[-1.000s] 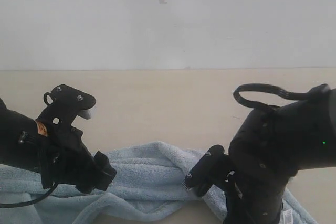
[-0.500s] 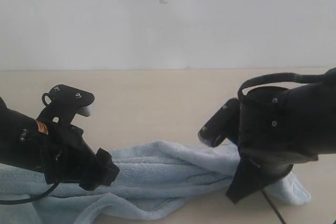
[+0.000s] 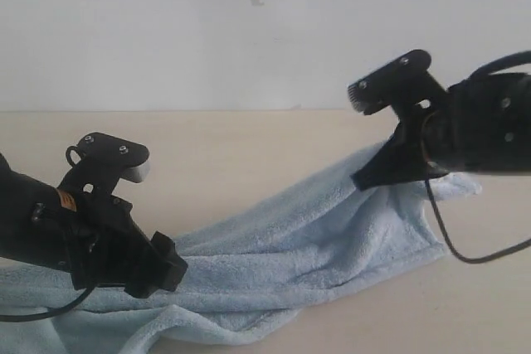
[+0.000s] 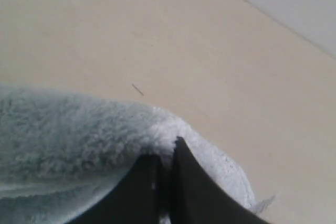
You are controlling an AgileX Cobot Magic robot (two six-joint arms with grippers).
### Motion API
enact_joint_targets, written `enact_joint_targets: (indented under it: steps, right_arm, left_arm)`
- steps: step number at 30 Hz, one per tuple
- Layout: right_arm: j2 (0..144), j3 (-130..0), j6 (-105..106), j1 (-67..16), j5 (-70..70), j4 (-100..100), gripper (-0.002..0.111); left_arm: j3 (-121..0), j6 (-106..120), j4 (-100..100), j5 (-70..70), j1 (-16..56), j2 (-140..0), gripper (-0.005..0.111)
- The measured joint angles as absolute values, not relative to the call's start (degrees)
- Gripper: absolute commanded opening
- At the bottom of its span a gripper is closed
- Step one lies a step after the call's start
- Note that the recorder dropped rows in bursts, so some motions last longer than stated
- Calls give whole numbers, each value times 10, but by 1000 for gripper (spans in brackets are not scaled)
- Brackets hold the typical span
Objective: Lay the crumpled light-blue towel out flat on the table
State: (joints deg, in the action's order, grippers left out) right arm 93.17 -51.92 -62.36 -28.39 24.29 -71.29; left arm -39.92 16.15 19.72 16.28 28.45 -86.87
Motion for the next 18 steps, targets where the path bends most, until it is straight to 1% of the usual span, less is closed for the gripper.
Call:
enact_joint_targets:
  steps: [2, 3, 4, 5, 7, 8, 11, 13, 18]
  right_arm:
    - [932, -522, -626, -233, 159, -703, 1]
    - [933, -523, -626, -212, 114, -701, 4]
    - [935, -525, -626, -197, 84, -700, 8]
    - [939, -528, -626, -181, 53, -700, 15]
    - [954, -535, -626, -159, 23, -696, 32]
    - [965, -540, -626, -149, 18, -695, 42]
    - [999, -552, -626, -132, 29, -694, 63]
    - [1018, -560, -626, -129, 37, -694, 69]
    - [1033, -565, -641, -129, 28, -692, 70]
  left_arm:
    - [-399, 161, 197, 163, 284, -869, 64]
    - [-399, 161, 201, 162, 284, -869, 64]
    - [-399, 161, 207, 160, 284, -869, 64]
    - [-399, 161, 211, 159, 284, -869, 64]
    - [-399, 161, 220, 157, 284, -869, 64]
    - [-399, 161, 221, 156, 284, -869, 64]
    - [-399, 161, 223, 154, 284, -869, 64]
    - [-399, 161, 223, 154, 284, -869, 64]
    - [-399, 161, 223, 153, 284, -869, 64]
